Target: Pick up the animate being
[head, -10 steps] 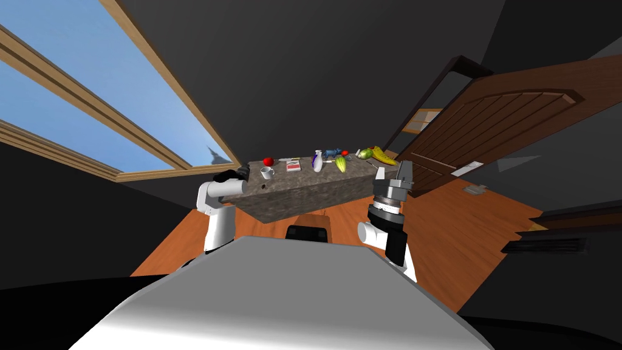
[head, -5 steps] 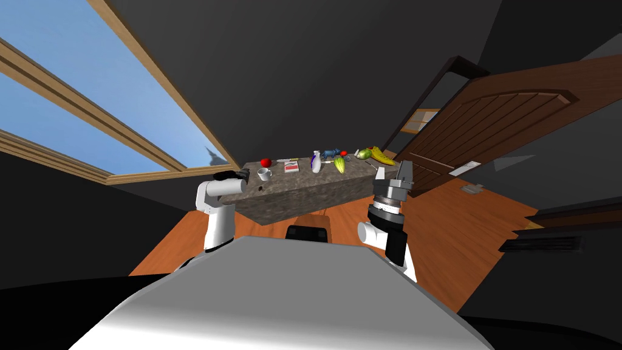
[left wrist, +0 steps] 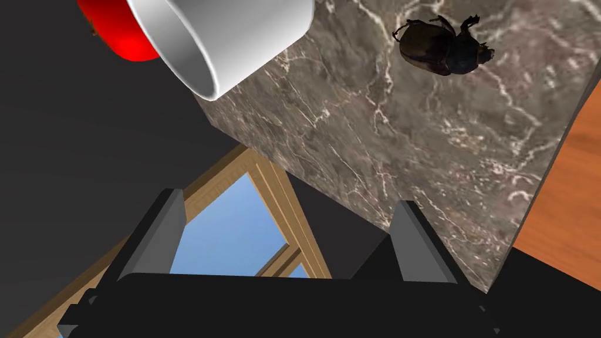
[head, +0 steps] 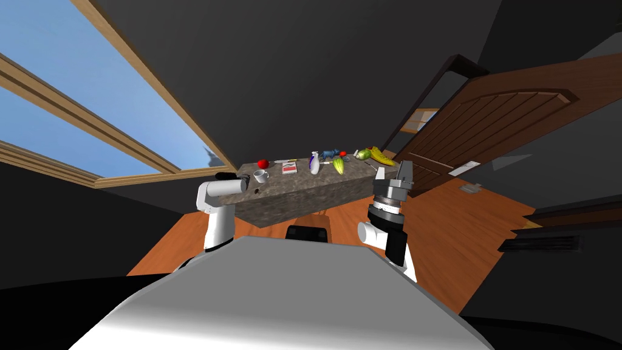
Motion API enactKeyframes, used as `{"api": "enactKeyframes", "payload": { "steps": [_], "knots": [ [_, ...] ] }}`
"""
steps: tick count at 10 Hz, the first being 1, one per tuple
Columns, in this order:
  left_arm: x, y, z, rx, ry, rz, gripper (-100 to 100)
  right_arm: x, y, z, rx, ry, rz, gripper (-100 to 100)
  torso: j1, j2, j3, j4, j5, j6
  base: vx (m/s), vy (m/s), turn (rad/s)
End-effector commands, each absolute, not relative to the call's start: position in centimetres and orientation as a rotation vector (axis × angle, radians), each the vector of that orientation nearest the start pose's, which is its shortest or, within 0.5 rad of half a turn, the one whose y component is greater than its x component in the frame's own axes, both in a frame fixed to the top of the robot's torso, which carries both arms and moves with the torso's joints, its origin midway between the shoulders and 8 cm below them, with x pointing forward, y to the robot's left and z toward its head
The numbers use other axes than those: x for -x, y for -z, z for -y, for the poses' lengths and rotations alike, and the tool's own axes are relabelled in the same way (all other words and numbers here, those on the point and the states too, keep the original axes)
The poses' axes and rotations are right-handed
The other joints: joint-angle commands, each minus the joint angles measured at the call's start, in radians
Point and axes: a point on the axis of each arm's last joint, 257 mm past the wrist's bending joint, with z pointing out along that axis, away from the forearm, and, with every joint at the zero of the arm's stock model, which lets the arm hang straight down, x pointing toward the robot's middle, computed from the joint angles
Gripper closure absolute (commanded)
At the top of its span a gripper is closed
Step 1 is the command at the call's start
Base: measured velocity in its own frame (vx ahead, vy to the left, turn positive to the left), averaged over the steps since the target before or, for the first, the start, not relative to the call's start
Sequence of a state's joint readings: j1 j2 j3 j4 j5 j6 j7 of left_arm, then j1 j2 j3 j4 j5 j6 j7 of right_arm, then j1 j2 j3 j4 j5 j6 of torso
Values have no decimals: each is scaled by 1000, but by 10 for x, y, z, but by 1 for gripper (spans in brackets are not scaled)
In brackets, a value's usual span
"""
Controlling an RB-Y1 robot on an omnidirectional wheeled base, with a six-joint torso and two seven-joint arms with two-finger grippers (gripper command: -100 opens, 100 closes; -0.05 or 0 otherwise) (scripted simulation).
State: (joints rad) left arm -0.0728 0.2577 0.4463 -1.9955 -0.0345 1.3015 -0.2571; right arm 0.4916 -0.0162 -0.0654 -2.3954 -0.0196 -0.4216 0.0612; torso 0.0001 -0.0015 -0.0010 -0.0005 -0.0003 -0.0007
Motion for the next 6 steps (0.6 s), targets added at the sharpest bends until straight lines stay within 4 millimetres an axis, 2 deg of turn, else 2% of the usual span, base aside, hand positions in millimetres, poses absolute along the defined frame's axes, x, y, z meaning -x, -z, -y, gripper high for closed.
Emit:
{"api": "enactKeyframes", "payload": {
  "steps": [1,6],
  "knots": [
    [-414,238,-502,1718,162,-1540,-100,-329,-65,295,-589,-1207,-594,0,0,0,0,0,0,0,43,-16,-33],
    [-387,268,-499,1832,81,-1619,-100,-329,-65,295,-589,-1207,-594,0,1,-2,-1,0,0,0,61,-9,-17]
  ]
}}
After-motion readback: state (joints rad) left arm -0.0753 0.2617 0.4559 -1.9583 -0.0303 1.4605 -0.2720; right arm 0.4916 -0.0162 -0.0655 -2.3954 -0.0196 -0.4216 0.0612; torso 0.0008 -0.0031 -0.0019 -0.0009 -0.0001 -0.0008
